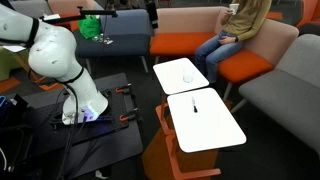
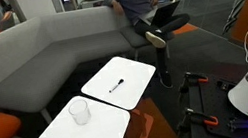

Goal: Move the glass to the right table

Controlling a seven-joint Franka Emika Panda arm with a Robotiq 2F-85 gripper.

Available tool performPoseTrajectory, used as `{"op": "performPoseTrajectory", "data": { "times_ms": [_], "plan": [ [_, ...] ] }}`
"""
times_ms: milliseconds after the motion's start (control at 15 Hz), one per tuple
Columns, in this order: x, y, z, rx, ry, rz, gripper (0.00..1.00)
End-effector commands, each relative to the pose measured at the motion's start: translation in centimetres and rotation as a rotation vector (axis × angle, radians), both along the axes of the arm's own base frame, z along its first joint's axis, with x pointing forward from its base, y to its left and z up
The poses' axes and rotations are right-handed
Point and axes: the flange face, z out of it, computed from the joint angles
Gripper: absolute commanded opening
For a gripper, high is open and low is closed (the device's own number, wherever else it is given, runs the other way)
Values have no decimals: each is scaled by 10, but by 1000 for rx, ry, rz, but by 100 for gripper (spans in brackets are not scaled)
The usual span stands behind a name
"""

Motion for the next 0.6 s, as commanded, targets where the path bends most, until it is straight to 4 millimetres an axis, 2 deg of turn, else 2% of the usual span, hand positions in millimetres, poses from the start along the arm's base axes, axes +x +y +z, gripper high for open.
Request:
{"op": "performPoseTrajectory", "data": {
  "times_ms": [0, 467, 533],
  "plan": [
    [0, 0, 0, 0, 1, 0, 100],
    [1, -4, 3, 32, -25, -15, 100],
    [5, -3, 2, 30, -21, -15, 100]
  ]
}}
